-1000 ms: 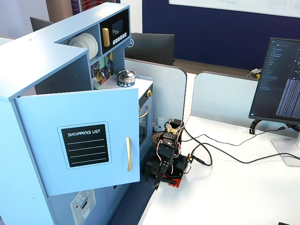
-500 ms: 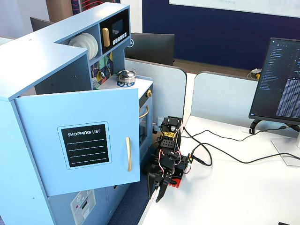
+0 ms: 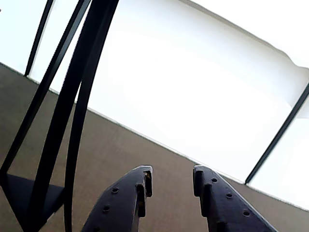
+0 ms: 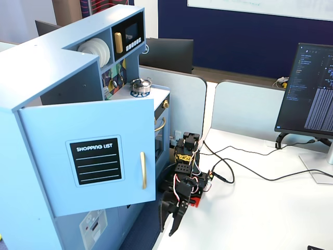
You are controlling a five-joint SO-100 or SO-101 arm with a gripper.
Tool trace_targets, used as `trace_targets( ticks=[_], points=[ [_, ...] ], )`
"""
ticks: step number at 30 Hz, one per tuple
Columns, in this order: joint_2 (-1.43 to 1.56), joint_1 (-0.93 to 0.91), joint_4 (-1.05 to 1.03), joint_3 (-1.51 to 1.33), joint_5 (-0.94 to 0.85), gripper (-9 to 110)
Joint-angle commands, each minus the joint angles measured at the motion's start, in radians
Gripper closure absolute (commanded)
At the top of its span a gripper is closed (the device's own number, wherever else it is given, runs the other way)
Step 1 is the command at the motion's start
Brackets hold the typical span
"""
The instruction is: Close the left cabinet door
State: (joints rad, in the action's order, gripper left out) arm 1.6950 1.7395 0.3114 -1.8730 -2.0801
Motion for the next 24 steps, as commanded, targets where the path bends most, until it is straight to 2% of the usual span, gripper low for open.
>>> trace_targets(
  ticks=[1, 12, 24],
  points=[
    [-0.003, -0.057, 0.014, 0.124, -0.038, 102],
    [0.133, -0.147, 0.083, -0.064, -0.080, 102],
    [0.275, -0.460, 0.224, -0.224, -0.043, 102]
  ],
)
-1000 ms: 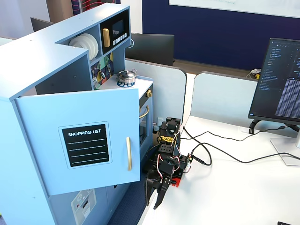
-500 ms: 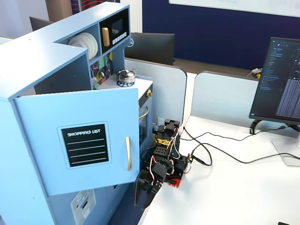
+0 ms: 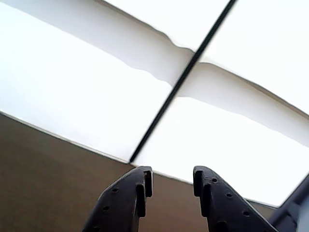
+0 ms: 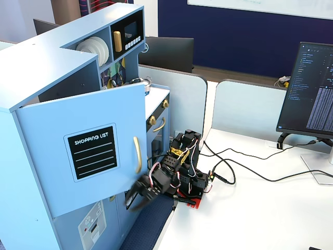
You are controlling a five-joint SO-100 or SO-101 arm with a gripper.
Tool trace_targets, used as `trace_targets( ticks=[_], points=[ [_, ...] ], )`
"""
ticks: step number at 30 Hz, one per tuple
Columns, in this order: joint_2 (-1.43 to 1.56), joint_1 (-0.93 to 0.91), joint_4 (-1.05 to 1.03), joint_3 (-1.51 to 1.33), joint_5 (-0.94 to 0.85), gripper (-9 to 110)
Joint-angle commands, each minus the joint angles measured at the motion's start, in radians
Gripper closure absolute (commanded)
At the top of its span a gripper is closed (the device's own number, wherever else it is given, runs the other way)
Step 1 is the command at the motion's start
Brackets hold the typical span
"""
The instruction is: Close the left cabinet door
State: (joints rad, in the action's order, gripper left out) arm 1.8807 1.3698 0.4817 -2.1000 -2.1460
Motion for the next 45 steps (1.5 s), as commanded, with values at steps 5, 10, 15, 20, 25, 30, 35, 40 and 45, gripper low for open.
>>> trace_targets(
  ticks=[5, 10, 15, 20, 25, 30, 35, 40, 45],
  points=[
    [0.101, -0.227, 0.100, -0.017, 0.058, 102],
    [0.103, -0.370, 0.107, -0.021, 0.115, 102],
    [0.081, -0.479, 0.094, -0.021, 0.152, 102],
    [0.043, -0.563, 0.089, 0.002, 0.170, 102],
    [0.025, -0.591, 0.091, 0.011, 0.179, 102],
    [0.140, -0.551, 0.066, -0.112, 0.202, 102],
    [0.423, -0.541, -0.071, -0.345, 0.236, 102],
    [0.785, -0.690, -0.345, -0.566, 0.299, 102],
    [1.092, -0.946, -0.798, -0.661, 0.377, 102]
  ],
)
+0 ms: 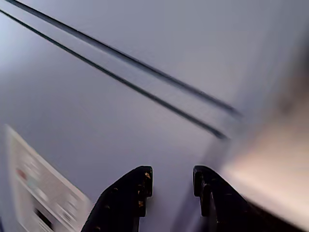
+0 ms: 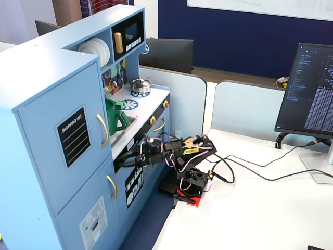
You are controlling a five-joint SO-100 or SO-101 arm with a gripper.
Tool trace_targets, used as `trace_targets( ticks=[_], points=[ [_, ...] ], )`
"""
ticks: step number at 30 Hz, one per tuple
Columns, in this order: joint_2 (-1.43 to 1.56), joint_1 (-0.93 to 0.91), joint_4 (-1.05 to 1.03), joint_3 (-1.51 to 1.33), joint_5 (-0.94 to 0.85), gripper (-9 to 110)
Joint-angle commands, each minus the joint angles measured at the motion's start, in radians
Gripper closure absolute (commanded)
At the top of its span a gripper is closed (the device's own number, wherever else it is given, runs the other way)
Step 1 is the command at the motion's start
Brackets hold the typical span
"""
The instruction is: Close the left cabinet door
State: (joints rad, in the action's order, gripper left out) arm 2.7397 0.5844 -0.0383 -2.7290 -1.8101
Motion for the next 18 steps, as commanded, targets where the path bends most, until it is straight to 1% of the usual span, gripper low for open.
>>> trace_targets(
  ticks=[1, 5, 8, 11, 14, 18],
  points=[
    [0.284, -0.216, -0.348, -0.060, 0.041, 102],
    [0.434, -0.399, -0.658, -0.161, 0.040, 102],
    [0.436, -0.500, -0.795, -0.201, 0.060, 102],
    [0.437, -0.591, -0.939, -0.265, 0.009, 102],
    [0.439, -0.620, -1.150, -0.267, 0.101, 102],
    [0.439, -0.647, -1.348, -0.267, 0.130, 102]
  ],
)
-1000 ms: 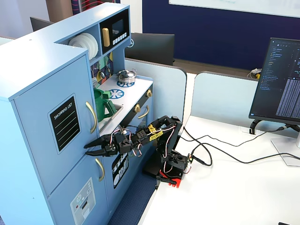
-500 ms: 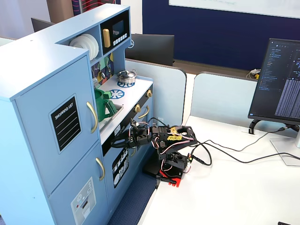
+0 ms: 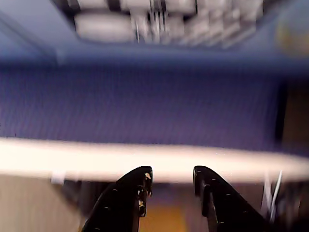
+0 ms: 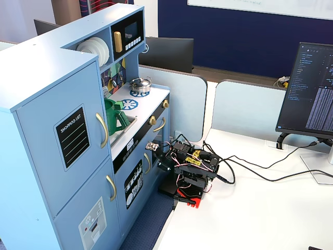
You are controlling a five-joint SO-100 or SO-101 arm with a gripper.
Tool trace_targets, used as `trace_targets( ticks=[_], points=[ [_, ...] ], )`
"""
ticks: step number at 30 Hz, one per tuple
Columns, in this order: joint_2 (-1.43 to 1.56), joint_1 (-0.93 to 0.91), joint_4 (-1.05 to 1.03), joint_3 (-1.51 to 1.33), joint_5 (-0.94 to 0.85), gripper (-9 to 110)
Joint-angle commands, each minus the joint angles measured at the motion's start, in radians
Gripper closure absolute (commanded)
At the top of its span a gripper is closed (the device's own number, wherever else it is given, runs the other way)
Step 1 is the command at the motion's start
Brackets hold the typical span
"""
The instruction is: Close the left cabinet door
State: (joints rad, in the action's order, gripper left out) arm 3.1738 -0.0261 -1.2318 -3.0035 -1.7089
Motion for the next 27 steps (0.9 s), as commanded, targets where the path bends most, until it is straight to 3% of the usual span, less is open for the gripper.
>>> trace_targets(
  ticks=[1, 6, 27],
  points=[
    [0.005, -0.040, -0.206, 0.008, 0.025, 102],
    [0.005, -0.026, -0.301, 0.006, 0.184, 101],
    [0.005, -0.032, -0.301, 0.006, 0.173, 99]
  ],
)
